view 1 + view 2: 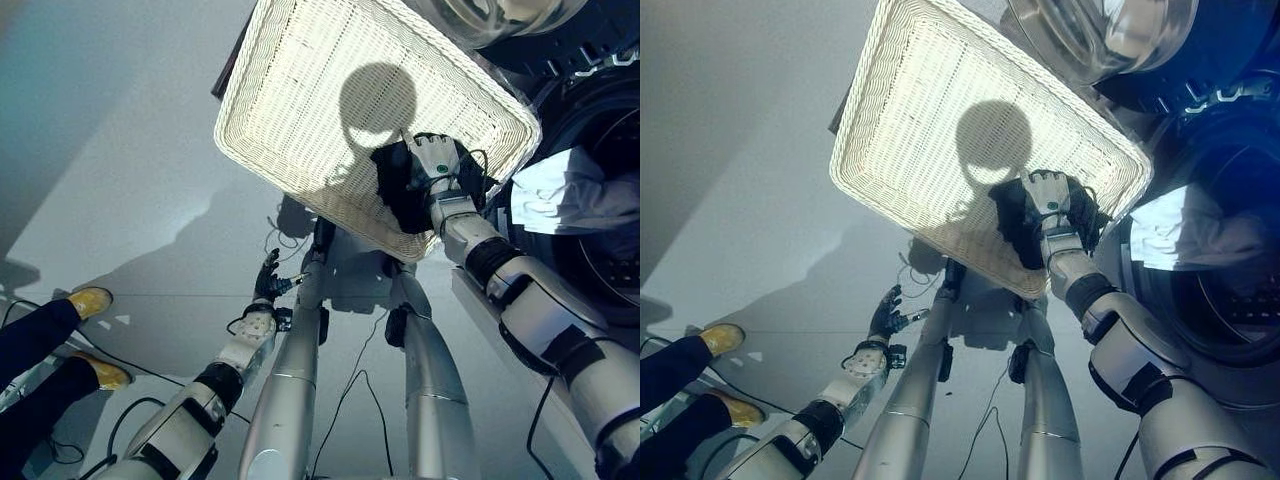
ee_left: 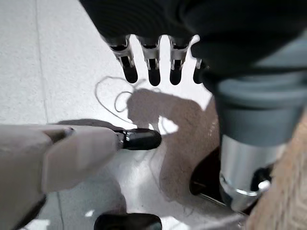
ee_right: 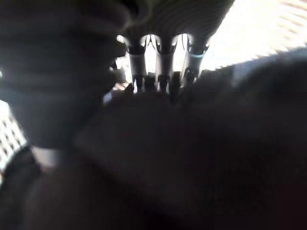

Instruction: Put the clothes into the washing machine.

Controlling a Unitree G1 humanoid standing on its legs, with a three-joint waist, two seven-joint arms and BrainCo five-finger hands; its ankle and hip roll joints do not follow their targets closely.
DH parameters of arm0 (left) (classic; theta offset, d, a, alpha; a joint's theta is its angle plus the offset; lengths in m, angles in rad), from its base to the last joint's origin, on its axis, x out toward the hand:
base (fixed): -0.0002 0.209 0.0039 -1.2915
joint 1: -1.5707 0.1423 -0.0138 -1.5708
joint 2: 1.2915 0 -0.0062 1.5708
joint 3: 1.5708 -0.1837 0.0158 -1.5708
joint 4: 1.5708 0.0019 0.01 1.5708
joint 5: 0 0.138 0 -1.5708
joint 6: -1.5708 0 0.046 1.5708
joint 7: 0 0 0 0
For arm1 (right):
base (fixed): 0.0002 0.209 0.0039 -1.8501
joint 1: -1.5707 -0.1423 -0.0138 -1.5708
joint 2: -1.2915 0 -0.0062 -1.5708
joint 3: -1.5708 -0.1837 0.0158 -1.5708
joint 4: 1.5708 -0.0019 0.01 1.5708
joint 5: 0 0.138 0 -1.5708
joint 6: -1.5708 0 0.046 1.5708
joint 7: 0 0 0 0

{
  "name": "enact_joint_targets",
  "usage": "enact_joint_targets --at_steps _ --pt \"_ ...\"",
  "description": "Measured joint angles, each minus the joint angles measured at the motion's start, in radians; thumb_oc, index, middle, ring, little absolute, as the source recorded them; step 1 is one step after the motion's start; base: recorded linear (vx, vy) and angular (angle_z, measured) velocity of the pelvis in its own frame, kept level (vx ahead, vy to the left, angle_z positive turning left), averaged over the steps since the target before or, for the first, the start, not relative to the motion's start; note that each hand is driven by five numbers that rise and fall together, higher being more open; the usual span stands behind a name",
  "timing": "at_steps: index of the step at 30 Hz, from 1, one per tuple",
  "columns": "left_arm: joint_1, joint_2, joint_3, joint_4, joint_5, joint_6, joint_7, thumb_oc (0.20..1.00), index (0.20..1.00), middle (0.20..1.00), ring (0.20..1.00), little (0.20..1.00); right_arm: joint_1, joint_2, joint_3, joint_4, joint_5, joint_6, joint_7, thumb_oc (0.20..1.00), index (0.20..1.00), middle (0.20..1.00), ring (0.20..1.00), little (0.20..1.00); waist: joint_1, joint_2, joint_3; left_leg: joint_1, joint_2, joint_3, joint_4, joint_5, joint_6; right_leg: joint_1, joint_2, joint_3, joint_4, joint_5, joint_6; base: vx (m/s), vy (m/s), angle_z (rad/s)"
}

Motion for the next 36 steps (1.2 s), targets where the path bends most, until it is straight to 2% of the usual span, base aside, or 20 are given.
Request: enact_joint_targets --at_steps 4,8,10,14,17,20,22,24,26,27,28,29,31,32,34,36 --pt "0.001 0.017 -0.011 -0.050 -0.001 0.003 0.000 1.000 1.000 1.000 1.000 1.000 -0.067 0.008 0.027 -0.013 -0.112 0.023 0.269 0.200 0.200 0.200 0.200 0.200 -0.002 0.013 -0.026 -0.007 0.004 -0.004 0.003 0.003 -0.004 -0.010 0.003 0.000 0.015 -0.001 -0.002 0.02 -0.061 0.02" --pt "0.002 0.020 -0.010 -0.068 0.000 0.010 -0.004 1.000 1.000 1.000 1.000 1.000 -0.109 0.013 0.026 -0.009 -0.150 0.031 0.476 0.200 0.200 0.200 0.200 0.200 0.014 0.032 -0.060 -0.021 0.007 -0.020 0.004 0.010 -0.014 -0.024 0.008 0.000 0.029 -0.004 -0.005 0.00 -0.064 0.04" --pt "0.003 0.029 -0.009 -0.083 0.000 0.019 -0.006 1.000 1.000 1.000 1.000 1.000 -0.129 0.012 0.024 -0.006 -0.150 0.028 0.547 0.200 0.200 0.200 0.200 0.200 0.019 0.032 -0.063 -0.021 0.009 -0.024 0.009 0.011 -0.014 -0.023 0.013 0.000 0.034 -0.006 -0.009 -0.01 -0.059 0.05" --pt "0.003 0.045 -0.007 -0.104 0.000 0.055 -0.022 1.000 1.000 1.000 1.000 1.000 -0.155 0.006 0.024 0.013 -0.148 -0.001 0.630 0.200 0.200 0.200 0.200 0.200 0.022 0.031 -0.066 -0.020 0.005 -0.042 0.023 0.012 -0.014 -0.020 0.014 0.000 0.063 -0.025 -0.017 -0.01 -0.058 0.12" --pt "0.003 0.047 -0.006 -0.110 0.000 0.072 -0.027 1.000 1.000 1.000 1.000 1.000 -0.155 -0.004 0.026 0.018 -0.136 -0.012 0.637 0.200 0.200 0.200 0.200 0.200 0.025 0.031 -0.066 -0.015 0.003 -0.047 0.028 0.012 -0.013 -0.013 0.013 0.000 0.070 -0.029 -0.017 -0.02 -0.042 0.08" --pt "0.003 0.049 -0.004 -0.117 0.000 0.084 -0.035 1.000 1.000 1.000 1.000 1.000 -0.157 -0.017 0.027 0.030 -0.039 -0.009 0.612 0.200 0.200 0.200 0.200 0.200 0.031 0.031 -0.066 -0.002 0.000 -0.046 0.027 0.013 -0.012 -0.003 0.011 0.002 0.072 -0.030 -0.015 -0.02 -0.022 0.00" --pt "0.007 0.051 0.016 -0.123 0.001 0.090 -0.037 1.000 1.000 1.000 1.000 1.000 -0.146 -0.041 0.025 0.024 0.114 -0.003 0.556 0.200 0.200 0.200 0.200 0.200 0.035 0.030 -0.066 0.004 0.000 -0.046 0.028 0.013 -0.012 0.004 0.012 0.002 0.072 -0.030 -0.015 -0.02 -0.014 0.00" --pt "0.024 0.064 0.037 -0.144 0.000 0.091 -0.038 1.000 1.000 1.000 1.000 1.000 -0.096 -0.075 -0.036 -0.021 0.465 0.003 0.471 0.200 0.200 0.200 0.200 0.200 0.040 0.030 -0.066 0.015 0.000 -0.043 0.028 0.013 -0.011 0.012 0.013 0.006 0.073 -0.030 -0.015 -0.01 0.013 -0.02" --pt "0.032 0.082 0.041 -0.150 0.000 0.092 -0.038 1.000 1.000 1.000 1.000 1.000 -0.064 -0.085 -0.056 -0.031 0.615 0.003 0.442 0.200 0.200 0.200 0.200 0.200 0.032 0.030 -0.065 0.018 -0.001 -0.040 0.029 0.013 -0.011 0.014 0.014 0.007 0.072 -0.030 -0.015 -0.03 0.037 -0.04" --pt "0.038 0.089 0.061 -0.153 0.004 0.093 -0.044 1.000 1.000 1.000 1.000 1.000 -0.021 -0.088 -0.153 -0.082 0.775 0.009 0.432 0.200 0.200 0.200 0.200 0.200 0.022 0.025 -0.061 0.020 -0.002 -0.035 0.033 0.011 -0.010 0.015 0.015 0.013 0.074 -0.030 -0.015 -0.03 0.042 -0.09" --pt "0.051 0.089 0.084 -0.151 0.009 0.094 -0.044 1.000 1.000 1.000 1.000 1.000 0.029 -0.075 -0.240 -0.123 0.903 0.004 0.429 0.200 0.200 0.200 0.200 0.200 0.017 0.020 -0.059 0.024 -0.002 -0.026 0.037 0.010 -0.010 0.017 0.016 0.021 0.075 -0.029 -0.015 -0.03 0.053 -0.18" --pt "0.056 0.092 0.092 -0.144 0.011 0.096 -0.046 1.000 1.000 1.000 1.000 1.000 0.065 -0.068 -0.278 -0.125 1.074 -0.018 0.428 0.200 0.200 0.200 0.200 0.200 0.013 0.016 -0.056 0.032 -0.002 -0.012 0.042 0.007 -0.006 0.021 0.017 0.035 0.075 -0.028 -0.016 -0.02 0.060 -0.21" --pt "0.064 0.092 0.096 -0.143 0.022 0.096 -0.046 1.000 1.000 1.000 1.000 1.000 0.103 -0.063 -0.290 -0.125 1.222 -0.035 0.435 0.200 0.200 0.200 0.200 0.200 0.013 0.016 -0.056 0.041 -0.002 0.005 0.047 0.001 -0.001 0.026 0.017 0.045 0.075 -0.027 -0.016 0.00 0.063 -0.21" --pt "0.073 0.091 0.101 -0.139 0.032 0.095 -0.046 1.000 1.000 1.000 1.000 1.000 0.171 -0.040 -0.363 -0.131 1.411 -0.064 0.455 0.200 0.200 0.200 0.200 0.200 -0.010 0.014 -0.054 0.056 -0.004 0.019 0.053 -0.005 0.004 0.039 0.017 0.060 0.075 -0.025 -0.015 0.00 0.057 -0.18" --pt "0.077 0.089 0.101 -0.124 0.036 0.093 -0.047 1.000 1.000 1.000 1.000 1.000 0.215 -0.024 -0.392 -0.136 1.511 -0.079 0.467 0.200 0.200 0.200 0.200 0.200 -0.025 0.013 -0.053 0.069 -0.004 0.030 0.057 -0.011 0.002 0.049 0.017 0.067 0.075 -0.024 -0.014 0.01 0.048 -0.14" --pt "0.077 0.077 0.103 -0.095 0.039 0.084 -0.046 1.000 1.000 1.000 1.000 1.000 0.277 -0.003 -0.460 -0.148 1.682 -0.098 0.497 0.200 0.200 0.200 0.200 0.200 -0.051 0.008 -0.048 0.084 -0.005 0.049 0.074 -0.025 0.009 0.061 0.019 0.088 0.077 -0.022 -0.011 0.00 0.071 -0.18"
